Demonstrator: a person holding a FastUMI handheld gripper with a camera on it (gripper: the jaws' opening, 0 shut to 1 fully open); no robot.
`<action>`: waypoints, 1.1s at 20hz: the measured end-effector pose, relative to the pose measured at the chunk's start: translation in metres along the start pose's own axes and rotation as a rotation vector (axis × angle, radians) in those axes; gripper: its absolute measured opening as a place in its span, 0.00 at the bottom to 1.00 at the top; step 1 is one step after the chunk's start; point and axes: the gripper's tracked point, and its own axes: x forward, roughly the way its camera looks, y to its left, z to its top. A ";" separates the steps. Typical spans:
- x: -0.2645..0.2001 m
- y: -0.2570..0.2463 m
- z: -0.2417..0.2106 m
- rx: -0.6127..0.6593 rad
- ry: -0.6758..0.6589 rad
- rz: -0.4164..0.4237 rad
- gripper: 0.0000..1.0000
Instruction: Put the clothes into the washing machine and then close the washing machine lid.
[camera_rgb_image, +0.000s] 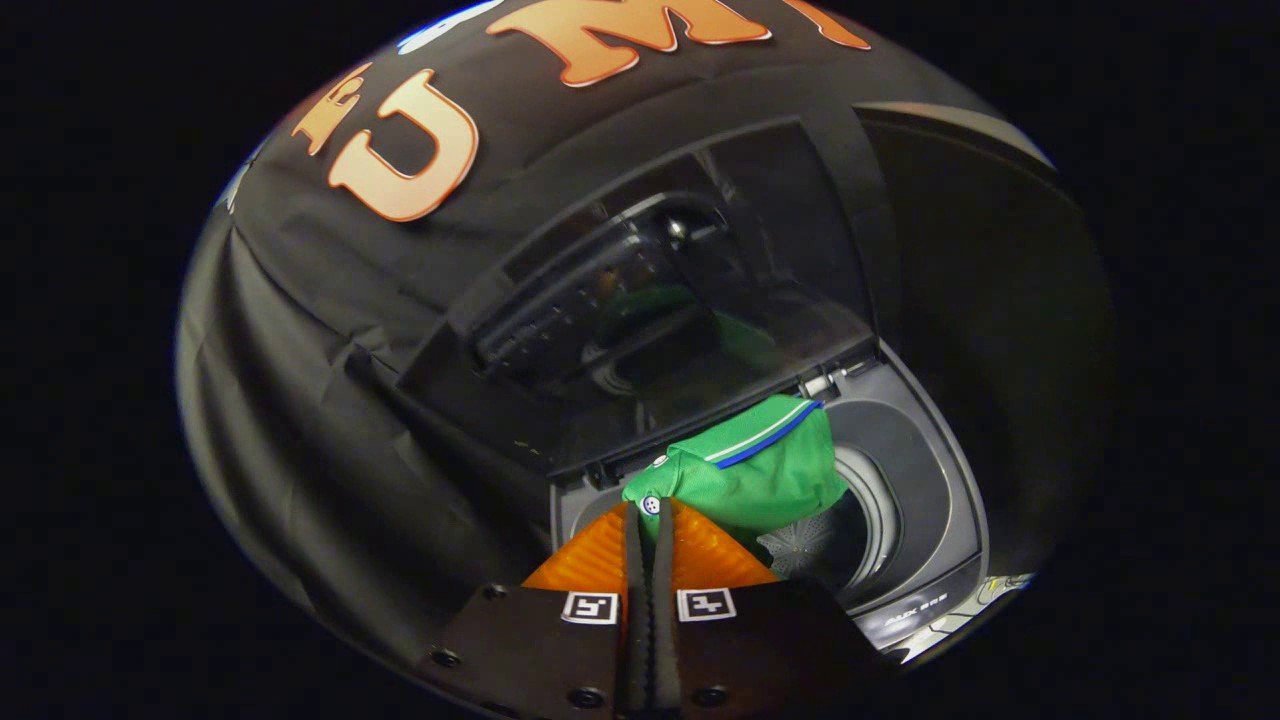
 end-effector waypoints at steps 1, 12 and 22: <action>0.008 -0.008 -0.010 -0.005 0.012 -0.027 0.08; 0.091 -0.055 -0.070 -0.079 0.154 -0.172 0.08; 0.110 -0.065 -0.090 -0.157 0.212 -0.214 0.12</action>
